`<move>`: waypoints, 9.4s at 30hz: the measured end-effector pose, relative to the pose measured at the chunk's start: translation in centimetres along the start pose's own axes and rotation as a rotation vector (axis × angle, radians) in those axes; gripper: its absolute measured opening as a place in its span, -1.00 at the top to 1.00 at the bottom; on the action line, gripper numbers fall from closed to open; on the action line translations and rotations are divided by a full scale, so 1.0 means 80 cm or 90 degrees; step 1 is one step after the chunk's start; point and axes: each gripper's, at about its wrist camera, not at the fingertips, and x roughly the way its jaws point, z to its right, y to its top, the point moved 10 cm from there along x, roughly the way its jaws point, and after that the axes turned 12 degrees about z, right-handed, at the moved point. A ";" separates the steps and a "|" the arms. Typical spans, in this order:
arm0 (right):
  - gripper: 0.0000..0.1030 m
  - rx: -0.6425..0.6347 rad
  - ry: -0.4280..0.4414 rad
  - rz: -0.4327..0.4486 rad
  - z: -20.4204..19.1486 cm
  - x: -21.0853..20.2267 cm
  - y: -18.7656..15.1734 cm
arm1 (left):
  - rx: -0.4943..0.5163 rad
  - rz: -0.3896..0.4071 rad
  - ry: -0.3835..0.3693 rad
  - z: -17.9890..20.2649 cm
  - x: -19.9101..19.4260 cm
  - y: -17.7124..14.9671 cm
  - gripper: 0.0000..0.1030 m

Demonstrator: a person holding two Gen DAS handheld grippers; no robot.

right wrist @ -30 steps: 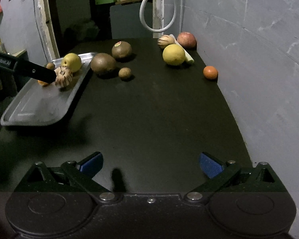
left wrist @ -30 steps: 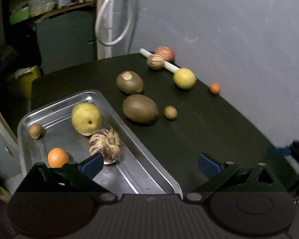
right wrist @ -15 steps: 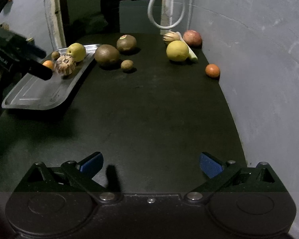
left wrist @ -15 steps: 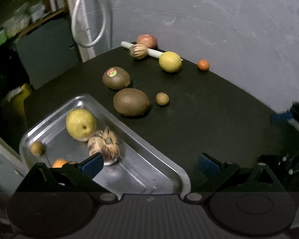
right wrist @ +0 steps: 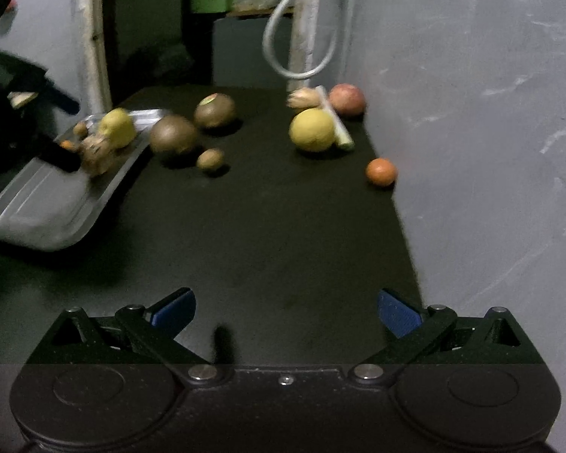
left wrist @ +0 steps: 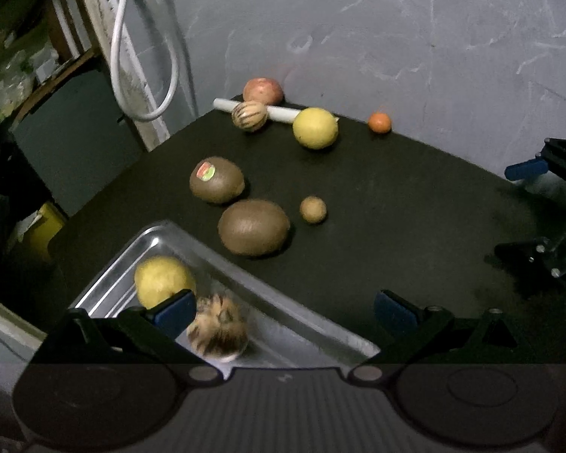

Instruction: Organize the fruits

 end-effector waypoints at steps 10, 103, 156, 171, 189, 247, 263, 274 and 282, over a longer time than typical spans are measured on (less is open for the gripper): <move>-0.99 0.117 -0.059 0.036 0.037 0.020 0.034 | 0.079 0.026 -0.032 0.024 0.038 0.034 -0.99; -0.11 0.209 0.036 0.071 0.025 0.213 0.106 | -0.087 0.003 -0.056 0.052 0.094 0.020 0.46; -0.12 -0.097 0.158 -0.033 -0.288 0.092 0.061 | -0.384 -0.028 0.135 -0.142 -0.061 -0.163 0.45; -0.50 -0.058 0.150 -0.001 -0.274 0.065 0.079 | -0.421 -0.001 0.130 -0.144 -0.079 -0.155 -0.32; -0.99 0.207 -0.128 0.004 -0.081 -0.035 0.025 | -0.380 0.019 0.130 -0.101 -0.097 -0.102 -0.99; -0.98 0.330 -0.186 0.052 0.053 0.092 0.055 | -0.149 0.012 -0.013 -0.050 0.079 0.036 -0.99; -0.94 0.341 -0.175 0.071 0.068 0.149 0.095 | -0.097 0.007 -0.035 -0.042 0.117 0.030 -0.92; -0.89 0.371 -0.218 0.078 0.088 0.169 0.089 | -0.058 0.062 -0.050 -0.056 0.142 0.088 -0.92; -0.84 0.405 -0.254 0.082 0.099 0.190 0.084 | -0.066 0.077 -0.056 -0.080 0.207 0.141 -0.93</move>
